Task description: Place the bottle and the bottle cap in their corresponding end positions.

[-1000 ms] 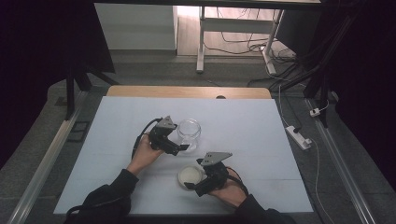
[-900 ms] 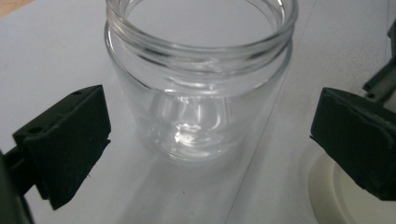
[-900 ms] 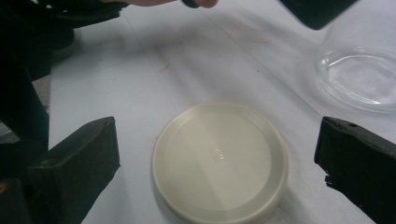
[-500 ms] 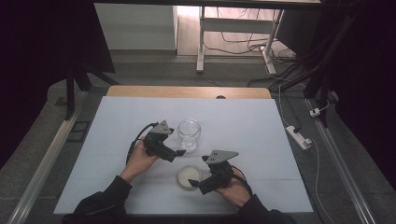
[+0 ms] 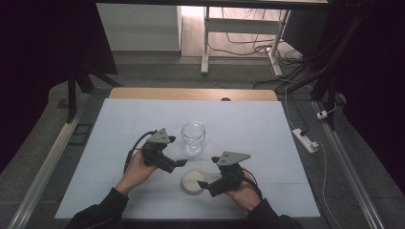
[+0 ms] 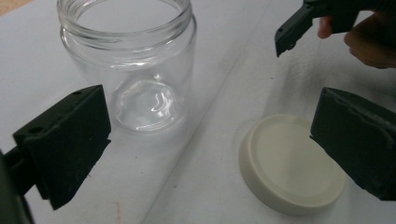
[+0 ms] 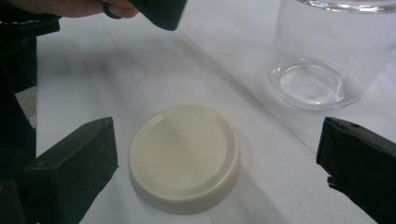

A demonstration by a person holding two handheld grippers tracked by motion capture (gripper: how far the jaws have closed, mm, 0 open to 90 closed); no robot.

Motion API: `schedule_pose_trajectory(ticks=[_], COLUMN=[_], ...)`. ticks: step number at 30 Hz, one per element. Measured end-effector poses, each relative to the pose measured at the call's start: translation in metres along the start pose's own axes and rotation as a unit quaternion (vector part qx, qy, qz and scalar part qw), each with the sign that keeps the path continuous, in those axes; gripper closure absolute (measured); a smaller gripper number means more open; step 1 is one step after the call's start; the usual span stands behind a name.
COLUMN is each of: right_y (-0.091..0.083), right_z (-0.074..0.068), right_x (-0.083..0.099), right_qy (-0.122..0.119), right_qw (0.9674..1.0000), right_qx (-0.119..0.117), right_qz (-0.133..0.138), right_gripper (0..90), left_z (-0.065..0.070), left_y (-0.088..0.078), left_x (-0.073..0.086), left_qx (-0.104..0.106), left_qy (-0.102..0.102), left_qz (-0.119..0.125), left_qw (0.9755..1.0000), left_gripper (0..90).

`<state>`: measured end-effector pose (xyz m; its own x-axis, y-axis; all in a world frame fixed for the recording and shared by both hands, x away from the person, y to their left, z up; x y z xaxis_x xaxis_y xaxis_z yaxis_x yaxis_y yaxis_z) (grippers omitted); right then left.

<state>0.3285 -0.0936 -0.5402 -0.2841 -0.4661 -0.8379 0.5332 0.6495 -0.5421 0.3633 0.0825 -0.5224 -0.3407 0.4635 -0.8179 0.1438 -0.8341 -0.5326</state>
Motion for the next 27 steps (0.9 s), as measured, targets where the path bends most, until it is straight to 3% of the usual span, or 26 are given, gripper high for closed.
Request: schedule_pose_trajectory(ticks=[15, 27], right_y=[-0.020, -0.042], right_z=[0.005, 0.015], right_x=[-0.004, 0.004], right_qy=[0.004, 0.020], right_qw=[0.9998, 0.9992], right_qx=[0.009, 0.028], right_qz=[0.015, 0.020], right_gripper=[0.0, 0.0], left_z=[0.027, 0.044], left_y=[-0.018, -0.041], left_x=[0.016, 0.033], left_qx=[0.002, -0.016], left_qy=[-0.006, -0.018], left_qz=[0.016, 0.025], left_qw=[0.9999, 0.9994], left_gripper=[0.0, 0.0])
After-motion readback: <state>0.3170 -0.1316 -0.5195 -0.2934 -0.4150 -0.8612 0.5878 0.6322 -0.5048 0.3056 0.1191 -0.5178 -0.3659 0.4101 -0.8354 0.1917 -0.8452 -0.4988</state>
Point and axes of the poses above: each handheld gripper's, and its own axes: y roughly forward along the jaws, x roughly out of its underside, z roughly to its right, the point moved 7 cm from there along y, roughly forward along the jaws, and after that the axes turned 14 degrees about x, right-handed, at the moved point
